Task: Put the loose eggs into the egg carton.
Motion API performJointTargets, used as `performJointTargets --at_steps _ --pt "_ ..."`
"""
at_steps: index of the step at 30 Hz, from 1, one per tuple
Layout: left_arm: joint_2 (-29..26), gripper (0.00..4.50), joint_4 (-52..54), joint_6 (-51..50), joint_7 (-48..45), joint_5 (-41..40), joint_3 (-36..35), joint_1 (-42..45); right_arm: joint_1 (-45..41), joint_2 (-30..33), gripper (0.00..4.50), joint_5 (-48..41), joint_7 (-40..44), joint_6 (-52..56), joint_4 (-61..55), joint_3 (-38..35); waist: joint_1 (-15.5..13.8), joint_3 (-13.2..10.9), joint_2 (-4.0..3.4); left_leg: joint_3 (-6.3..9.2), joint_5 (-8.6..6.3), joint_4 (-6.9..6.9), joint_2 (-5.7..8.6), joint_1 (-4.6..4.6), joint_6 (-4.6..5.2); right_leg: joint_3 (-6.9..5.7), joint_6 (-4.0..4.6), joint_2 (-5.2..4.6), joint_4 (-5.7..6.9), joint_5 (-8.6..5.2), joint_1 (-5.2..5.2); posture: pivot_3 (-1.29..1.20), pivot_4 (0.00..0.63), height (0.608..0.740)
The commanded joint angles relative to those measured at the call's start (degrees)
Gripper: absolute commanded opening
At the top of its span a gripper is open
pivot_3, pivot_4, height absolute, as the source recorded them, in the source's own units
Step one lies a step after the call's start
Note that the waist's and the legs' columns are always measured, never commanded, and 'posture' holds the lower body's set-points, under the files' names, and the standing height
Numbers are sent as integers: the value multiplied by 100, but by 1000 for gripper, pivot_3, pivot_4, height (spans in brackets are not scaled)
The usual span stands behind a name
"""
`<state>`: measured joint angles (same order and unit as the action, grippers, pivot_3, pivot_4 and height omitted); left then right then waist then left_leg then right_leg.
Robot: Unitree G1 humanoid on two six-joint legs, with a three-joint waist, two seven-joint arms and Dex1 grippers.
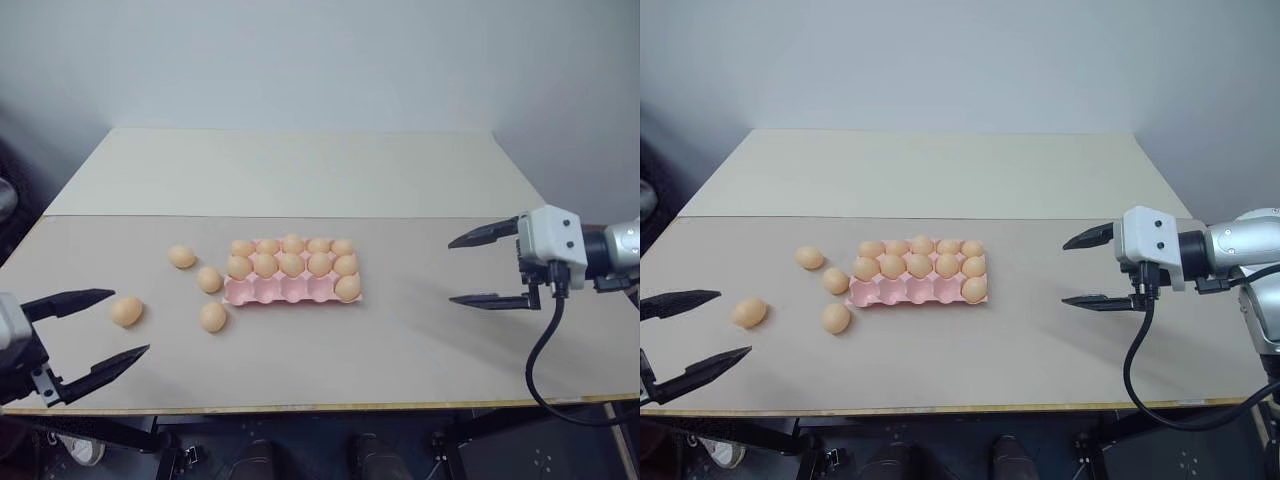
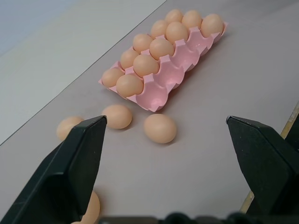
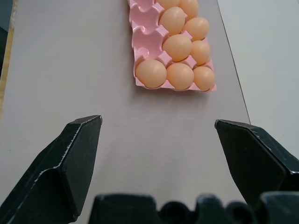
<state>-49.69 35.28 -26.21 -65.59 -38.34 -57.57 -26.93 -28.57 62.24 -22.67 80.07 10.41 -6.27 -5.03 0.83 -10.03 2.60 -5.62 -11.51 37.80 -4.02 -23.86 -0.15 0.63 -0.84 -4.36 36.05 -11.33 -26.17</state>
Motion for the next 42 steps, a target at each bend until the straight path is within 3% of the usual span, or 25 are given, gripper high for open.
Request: performJointTargets --at_steps 1,21,27,31,37,42 --pt "-12 4465 125 -27 112 -42 -234 -39 -96 19 4500 -49 42 -68 -83 -80 1 0 0 0 0 0 0 0 0 0 0 0 0 0 0 0 150 740" --pt "219 4465 -18 254 255 209 238 -101 -97 11 4500 -97 -14 114 -175 -21 -1 0 0 0 0 0 0 0 0 0 0 0 0 0 0 0 150 740" --pt "-102 4465 -661 382 210 382 1073 507 161 -184 4500 -99 -511 486 -743 34 -28 0 0 1 -6 0 0 2 -10 -2 0 0 1 0 2 0 150 740" --pt "-269 4465 -1223 537 270 727 2039 1172 375 -362 4500 -121 -841 722 -1171 59 -26 1 1 0 -1 0 1 -1 -1 -1 0 0 0 0 1 0 150 740" --pt "-66 4465 -2159 934 451 1239 3357 2293 624 -479 4500 -202 -1213 1089 -1734 47 -19 1 1 1 1 0 0 -4 2 -2 1 1 2 2 1 0 150 740" --pt "53 4465 -2673 899 479 1411 4038 2905 769 -495 4500 -271 -1385 1246 -2001 -23 -8 1 2 1 9 0 1 -9 15 -1 -1 2 3 5 1 0 150 740"
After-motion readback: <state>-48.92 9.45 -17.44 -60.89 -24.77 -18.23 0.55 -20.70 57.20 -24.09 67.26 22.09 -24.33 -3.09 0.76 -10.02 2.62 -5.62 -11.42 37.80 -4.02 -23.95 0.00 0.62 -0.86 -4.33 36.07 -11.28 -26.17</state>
